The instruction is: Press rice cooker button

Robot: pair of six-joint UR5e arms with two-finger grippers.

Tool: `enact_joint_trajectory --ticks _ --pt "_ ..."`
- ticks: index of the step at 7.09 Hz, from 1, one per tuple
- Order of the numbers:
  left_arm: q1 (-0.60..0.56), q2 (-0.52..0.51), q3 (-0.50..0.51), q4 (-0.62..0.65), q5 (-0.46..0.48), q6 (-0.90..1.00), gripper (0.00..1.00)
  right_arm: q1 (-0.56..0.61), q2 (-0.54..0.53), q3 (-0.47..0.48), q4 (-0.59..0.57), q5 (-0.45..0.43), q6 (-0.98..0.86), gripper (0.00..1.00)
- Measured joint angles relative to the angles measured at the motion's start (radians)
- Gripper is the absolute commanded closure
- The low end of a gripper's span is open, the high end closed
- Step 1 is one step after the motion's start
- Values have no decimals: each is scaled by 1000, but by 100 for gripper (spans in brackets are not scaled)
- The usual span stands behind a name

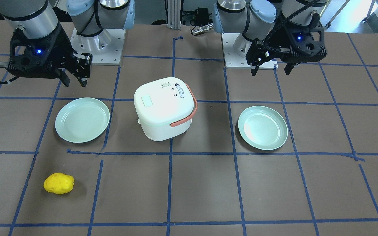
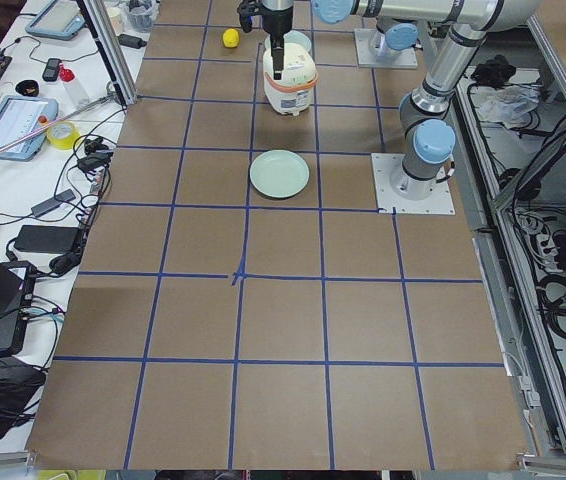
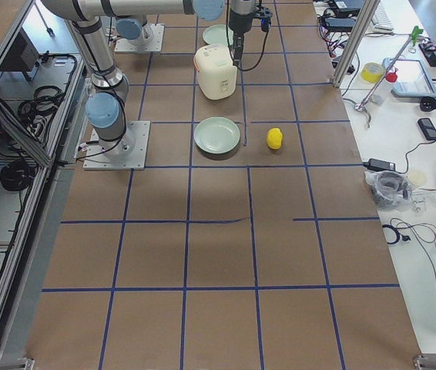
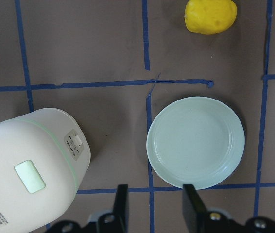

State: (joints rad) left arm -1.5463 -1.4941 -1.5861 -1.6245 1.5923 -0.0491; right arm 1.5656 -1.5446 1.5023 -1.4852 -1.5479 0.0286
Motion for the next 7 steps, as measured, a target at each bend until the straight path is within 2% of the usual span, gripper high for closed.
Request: enact_joint_trajectory --ticks 1,4,7 --pt "0 0 0 0 0 0 0 1 -1 0 1 14 0 99" --pt "0 0 0 0 0 0 0 26 6 -1 -2 60 9 100" --pt "0 0 0 0 0 0 0 141 45 8 -42 68 90 100"
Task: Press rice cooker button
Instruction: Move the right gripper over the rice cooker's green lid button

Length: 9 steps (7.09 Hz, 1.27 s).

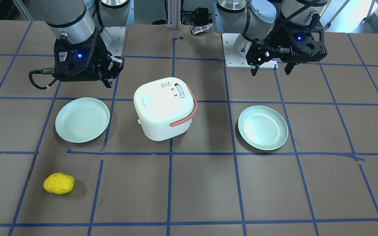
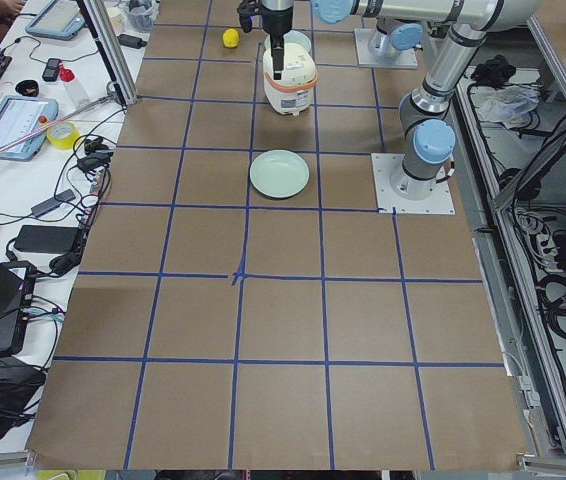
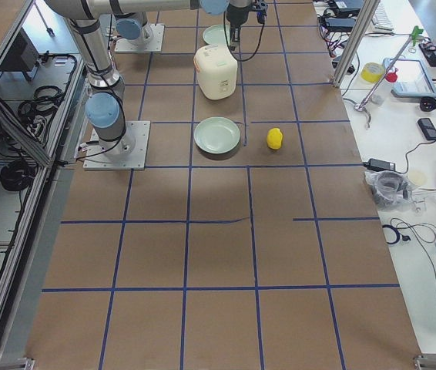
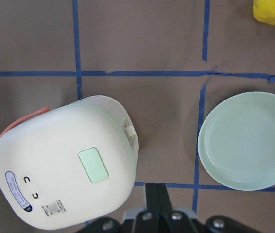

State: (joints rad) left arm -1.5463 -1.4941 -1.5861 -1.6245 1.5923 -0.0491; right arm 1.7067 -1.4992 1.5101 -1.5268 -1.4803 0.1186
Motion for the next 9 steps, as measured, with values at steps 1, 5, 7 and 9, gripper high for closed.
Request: enact_joint_trajectory --ticks 1,5,7,9 --pt "0 0 0 0 0 0 0 36 22 8 -33 0 34 100" --pt "0 0 0 0 0 0 0 96 65 88 -119 11 67 100" --pt "0 0 0 0 0 0 0 98 69 127 -157 31 67 100" --pt "0 0 0 0 0 0 0 99 76 152 -177 49 67 100"
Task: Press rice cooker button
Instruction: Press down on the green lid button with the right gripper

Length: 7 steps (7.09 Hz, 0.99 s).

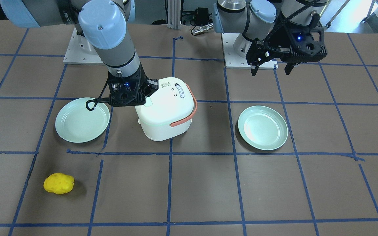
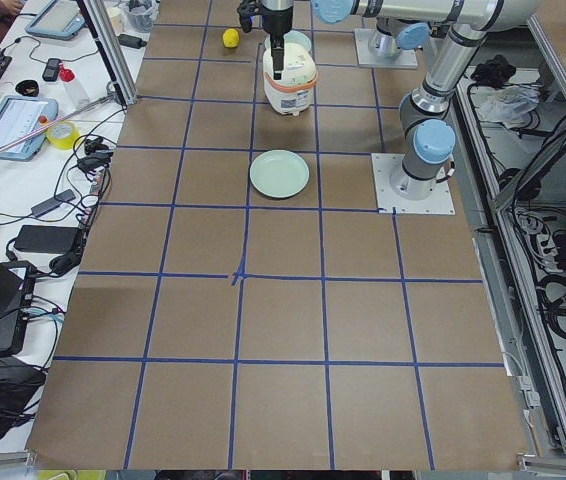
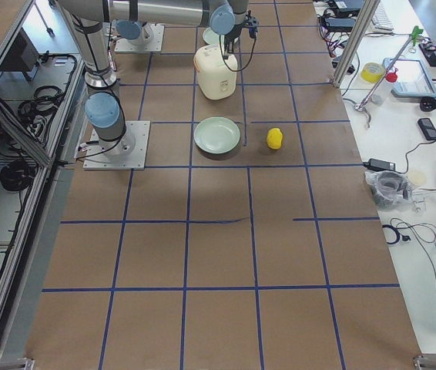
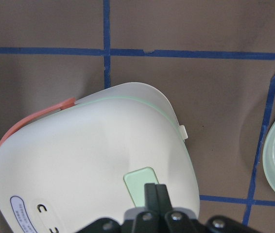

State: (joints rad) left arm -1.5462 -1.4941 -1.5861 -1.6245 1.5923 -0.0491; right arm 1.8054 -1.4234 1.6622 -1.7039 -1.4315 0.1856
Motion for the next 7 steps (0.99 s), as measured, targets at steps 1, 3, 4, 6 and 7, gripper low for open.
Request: enact_joint_trajectory --ticks 1,3,4,6,7 --pt "0 0 0 0 0 0 0 0 1 9 -6 6 0 100" --pt "0 0 0 0 0 0 0 0 7 15 -9 21 -1 100" --pt "0 0 0 0 0 0 0 1 10 16 -9 24 -1 100" --pt "0 0 0 0 0 0 0 1 16 16 -9 26 -2 100" --pt "0 0 0 0 0 0 0 2 19 16 -9 26 -3 100"
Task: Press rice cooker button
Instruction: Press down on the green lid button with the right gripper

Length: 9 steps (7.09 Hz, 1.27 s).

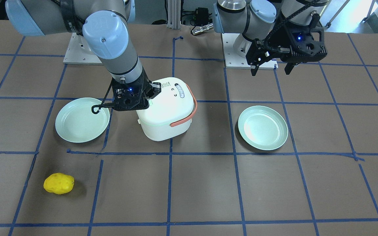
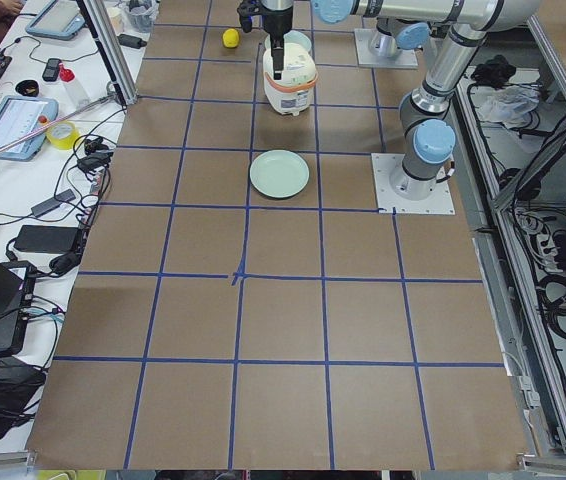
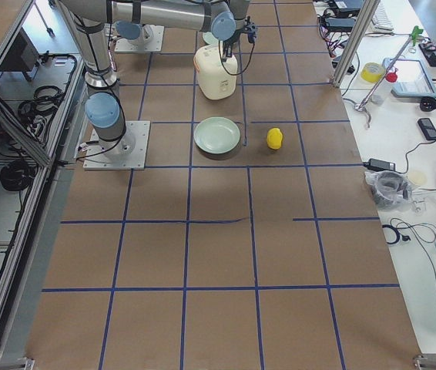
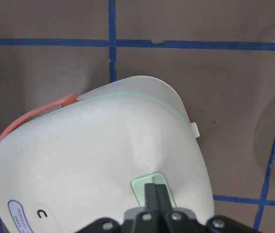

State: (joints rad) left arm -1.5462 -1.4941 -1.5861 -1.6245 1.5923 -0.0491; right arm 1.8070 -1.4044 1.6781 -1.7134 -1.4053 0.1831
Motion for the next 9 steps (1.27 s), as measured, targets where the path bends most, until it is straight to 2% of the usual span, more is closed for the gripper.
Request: enact_joint_trajectory --ticks 9 --pt "0 0 0 0 0 0 0 0 20 0 -2 0 0 100"
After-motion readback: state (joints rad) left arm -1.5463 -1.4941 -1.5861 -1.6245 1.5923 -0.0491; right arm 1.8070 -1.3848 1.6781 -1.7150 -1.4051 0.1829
